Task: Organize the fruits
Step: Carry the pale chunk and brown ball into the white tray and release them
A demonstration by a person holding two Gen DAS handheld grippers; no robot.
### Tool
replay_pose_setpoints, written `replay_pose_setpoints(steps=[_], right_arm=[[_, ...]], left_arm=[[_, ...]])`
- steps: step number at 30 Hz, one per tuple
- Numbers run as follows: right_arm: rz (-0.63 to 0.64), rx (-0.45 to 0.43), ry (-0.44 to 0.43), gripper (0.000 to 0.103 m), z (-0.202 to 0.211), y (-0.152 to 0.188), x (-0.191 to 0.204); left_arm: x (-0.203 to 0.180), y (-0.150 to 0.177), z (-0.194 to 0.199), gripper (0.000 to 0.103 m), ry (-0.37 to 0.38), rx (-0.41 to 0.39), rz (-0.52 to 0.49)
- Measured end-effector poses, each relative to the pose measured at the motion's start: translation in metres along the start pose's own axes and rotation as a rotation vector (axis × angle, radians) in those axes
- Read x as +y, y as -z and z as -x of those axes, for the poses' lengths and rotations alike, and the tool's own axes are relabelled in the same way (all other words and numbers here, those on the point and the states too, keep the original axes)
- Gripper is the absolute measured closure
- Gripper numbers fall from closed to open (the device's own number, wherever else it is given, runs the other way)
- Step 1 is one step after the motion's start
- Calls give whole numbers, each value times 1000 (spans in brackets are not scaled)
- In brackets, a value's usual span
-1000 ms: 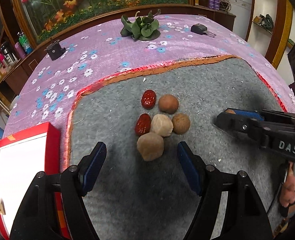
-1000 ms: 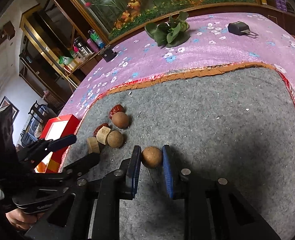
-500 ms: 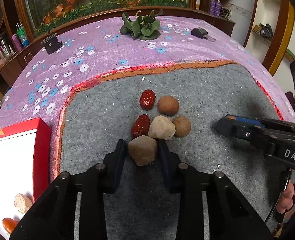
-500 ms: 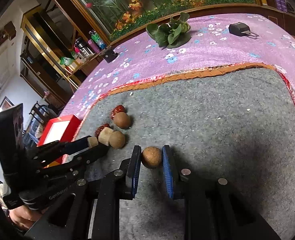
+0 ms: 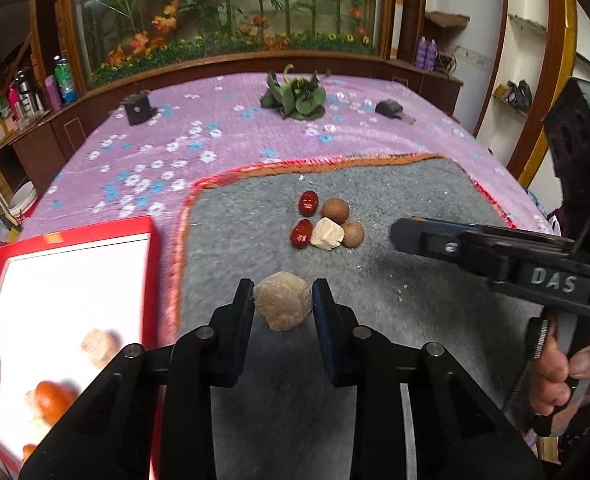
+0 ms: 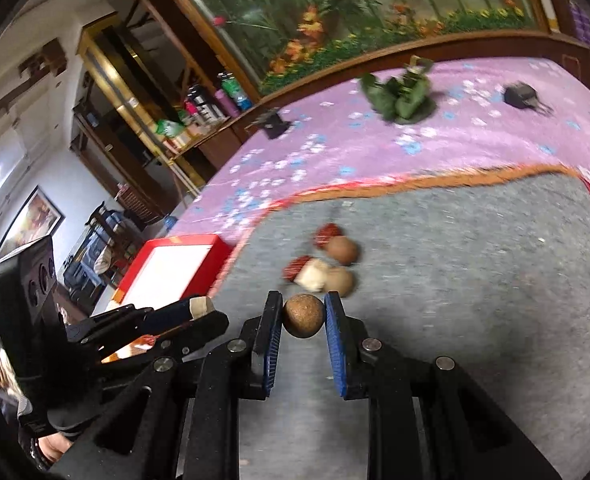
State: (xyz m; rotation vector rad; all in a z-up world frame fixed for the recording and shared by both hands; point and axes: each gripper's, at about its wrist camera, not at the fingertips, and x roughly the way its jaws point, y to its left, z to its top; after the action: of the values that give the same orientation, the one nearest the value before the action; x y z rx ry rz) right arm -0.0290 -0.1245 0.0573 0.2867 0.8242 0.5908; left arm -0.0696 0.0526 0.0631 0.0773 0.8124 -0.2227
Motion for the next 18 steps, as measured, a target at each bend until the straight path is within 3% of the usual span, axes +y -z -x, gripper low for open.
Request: replay_pose_setpoints(steps=[7,18], right_arm=[[63,-5,-22,81,-9,11,48],[181,66,-91,81,-52,26,126]], left_arm=[[32,22,43,76,-33,-62,61],[118,57,74,76,-193,-108,203]])
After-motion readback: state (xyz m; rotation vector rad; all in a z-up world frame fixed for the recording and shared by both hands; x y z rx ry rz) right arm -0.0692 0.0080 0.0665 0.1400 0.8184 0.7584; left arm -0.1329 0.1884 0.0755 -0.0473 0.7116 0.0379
